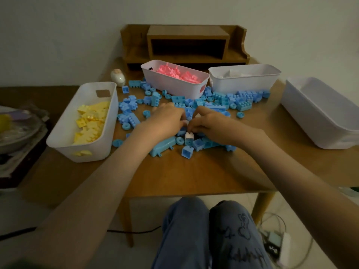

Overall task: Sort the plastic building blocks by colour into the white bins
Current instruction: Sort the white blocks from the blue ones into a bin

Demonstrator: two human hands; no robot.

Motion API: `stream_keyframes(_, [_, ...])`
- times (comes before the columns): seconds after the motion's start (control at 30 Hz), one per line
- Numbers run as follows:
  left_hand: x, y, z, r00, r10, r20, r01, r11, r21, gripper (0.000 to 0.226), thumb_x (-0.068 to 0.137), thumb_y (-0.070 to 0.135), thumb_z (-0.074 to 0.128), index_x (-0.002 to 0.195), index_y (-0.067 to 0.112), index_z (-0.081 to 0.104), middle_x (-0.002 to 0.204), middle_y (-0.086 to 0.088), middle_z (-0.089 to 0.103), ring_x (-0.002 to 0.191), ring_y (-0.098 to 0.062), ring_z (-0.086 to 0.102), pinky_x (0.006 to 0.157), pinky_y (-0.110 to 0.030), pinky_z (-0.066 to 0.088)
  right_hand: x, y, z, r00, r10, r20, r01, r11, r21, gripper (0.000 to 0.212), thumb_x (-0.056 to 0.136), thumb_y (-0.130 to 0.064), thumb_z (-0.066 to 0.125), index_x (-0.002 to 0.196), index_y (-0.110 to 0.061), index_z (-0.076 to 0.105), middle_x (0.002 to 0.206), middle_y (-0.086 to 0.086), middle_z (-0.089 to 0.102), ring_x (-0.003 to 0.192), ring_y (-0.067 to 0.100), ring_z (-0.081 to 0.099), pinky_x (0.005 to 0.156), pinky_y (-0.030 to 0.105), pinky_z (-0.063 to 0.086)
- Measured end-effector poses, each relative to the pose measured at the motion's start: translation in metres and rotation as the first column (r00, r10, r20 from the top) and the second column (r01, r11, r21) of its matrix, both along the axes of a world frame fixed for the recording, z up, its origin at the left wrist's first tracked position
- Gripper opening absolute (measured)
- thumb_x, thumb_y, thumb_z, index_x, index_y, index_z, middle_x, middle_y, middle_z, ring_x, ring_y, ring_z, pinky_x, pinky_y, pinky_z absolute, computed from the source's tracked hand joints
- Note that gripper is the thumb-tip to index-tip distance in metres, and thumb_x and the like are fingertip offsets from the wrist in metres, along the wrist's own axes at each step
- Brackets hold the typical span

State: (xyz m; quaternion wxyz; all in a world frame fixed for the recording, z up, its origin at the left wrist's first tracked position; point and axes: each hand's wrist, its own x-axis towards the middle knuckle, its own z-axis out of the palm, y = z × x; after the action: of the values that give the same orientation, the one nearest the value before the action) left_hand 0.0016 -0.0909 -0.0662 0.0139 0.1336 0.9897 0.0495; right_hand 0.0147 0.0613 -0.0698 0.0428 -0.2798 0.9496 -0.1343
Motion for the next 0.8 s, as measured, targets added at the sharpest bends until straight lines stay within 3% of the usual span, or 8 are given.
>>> stream_keyframes(0.1, [0.000,0.000,-0.002,1.000,0.013,-0.017,-0.012,0.999,0.048,0.026,0.096,0.037,0.050,0.116,0.022,0.058,0.119,-0.009,0.048,0.116,-0.029,0.043,0.094,-0.039,0.033,0.004,0.002,-0.002,1.000,-0.028,0.005,0.028,1.000,-0.010,0.024,0.097,-0.019,0.047,0.114,-0.018,0.064,0.121,0.009,0.041,0.104,0.025,0.047,0.094,0.034,0.038])
stream_keyframes(0.27, [0.004,-0.001,-0.004,1.000,0.017,-0.010,-0.015,0.991,0.135,0.019,0.098,0.028,0.049,0.110,0.020,0.061,0.117,-0.009,0.050,0.110,-0.027,0.047,0.091,-0.038,0.038,0.008,0.004,0.001,0.997,-0.076,0.026,0.077,0.996,-0.041,0.024,0.095,-0.022,0.051,0.115,-0.020,0.064,0.121,0.007,0.041,0.106,0.022,0.047,0.088,0.025,0.035])
stream_keyframes(0.43, [0.005,0.000,-0.001,0.999,0.035,-0.026,-0.032,0.994,0.105,0.031,0.102,0.026,0.036,0.113,0.013,0.062,0.117,-0.012,0.051,0.108,-0.029,0.049,0.088,-0.038,0.037,0.013,-0.002,0.001,0.997,-0.065,0.041,0.068,0.994,-0.090,0.026,0.090,-0.027,0.059,0.114,-0.019,0.064,0.117,0.006,0.043,0.099,0.017,0.045,0.081,0.019,0.029])
stream_keyframes(0.67, [0.000,0.008,0.006,0.999,0.002,0.043,-0.004,0.999,0.050,0.026,0.097,0.028,0.047,0.112,0.021,0.067,0.117,-0.003,0.061,0.111,-0.025,0.052,0.090,-0.037,0.040,0.011,-0.001,0.003,0.999,-0.043,0.020,0.044,0.997,-0.061,0.023,0.092,-0.025,0.057,0.113,-0.018,0.064,0.121,0.006,0.043,0.104,0.021,0.048,0.083,0.021,0.030])
stream_keyframes(0.8, [-0.010,0.010,0.010,0.990,-0.027,0.139,0.022,0.999,0.034,0.027,0.091,0.037,0.056,0.106,0.019,0.070,0.107,-0.003,0.066,0.098,-0.022,0.057,0.079,-0.034,0.041,0.006,0.016,0.013,0.996,-0.086,-0.036,0.082,0.991,-0.105,0.024,0.093,-0.025,0.054,0.115,-0.020,0.063,0.123,0.004,0.045,0.106,0.018,0.049,0.086,0.021,0.036])
